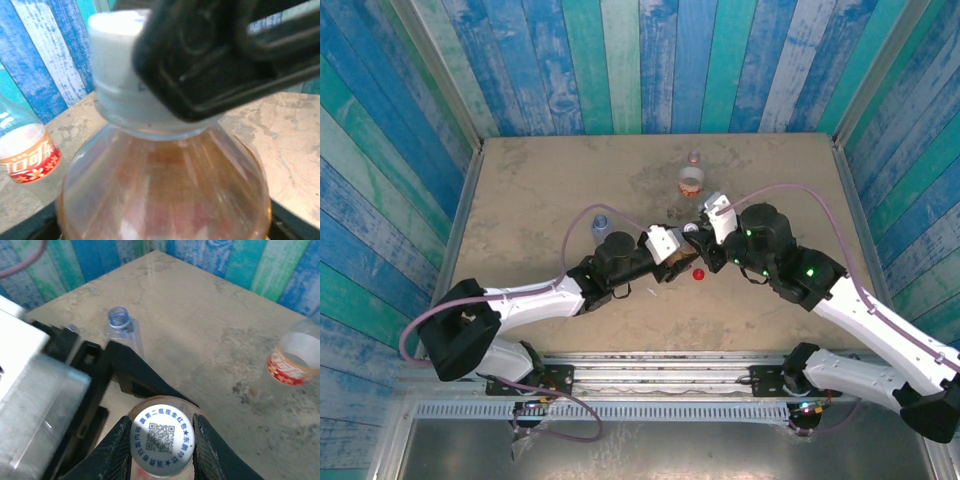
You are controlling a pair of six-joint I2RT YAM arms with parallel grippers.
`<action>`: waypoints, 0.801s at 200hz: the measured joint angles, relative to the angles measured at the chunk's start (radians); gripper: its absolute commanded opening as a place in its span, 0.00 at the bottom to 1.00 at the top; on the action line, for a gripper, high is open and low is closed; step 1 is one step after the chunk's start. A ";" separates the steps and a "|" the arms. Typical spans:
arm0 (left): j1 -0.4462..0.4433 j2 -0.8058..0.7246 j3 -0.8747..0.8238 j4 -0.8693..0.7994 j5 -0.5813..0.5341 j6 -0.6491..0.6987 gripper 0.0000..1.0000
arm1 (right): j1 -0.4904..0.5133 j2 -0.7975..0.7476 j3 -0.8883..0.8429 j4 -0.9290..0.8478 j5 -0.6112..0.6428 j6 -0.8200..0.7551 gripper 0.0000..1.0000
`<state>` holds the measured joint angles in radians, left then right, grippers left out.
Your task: Screw on the bottle caps
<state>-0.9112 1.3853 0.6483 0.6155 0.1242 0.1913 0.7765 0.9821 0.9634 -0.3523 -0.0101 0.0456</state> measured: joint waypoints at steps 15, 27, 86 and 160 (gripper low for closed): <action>0.001 -0.001 -0.001 0.028 -0.009 -0.006 1.00 | -0.002 0.000 0.000 -0.016 0.050 0.018 0.13; 0.002 -0.004 -0.005 0.039 -0.008 -0.005 0.94 | -0.007 -0.002 -0.001 -0.021 0.094 0.024 0.13; 0.004 -0.189 -0.126 0.031 -0.003 -0.033 0.94 | -0.289 0.005 -0.016 0.056 0.109 -0.003 0.13; 0.011 -0.426 -0.222 -0.045 -0.071 -0.121 0.94 | -0.589 0.472 0.129 0.336 -0.060 -0.024 0.13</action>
<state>-0.9001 0.9592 0.4267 0.5709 0.0528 0.0708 0.1879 1.4540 1.0924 -0.0158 -0.0696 0.0216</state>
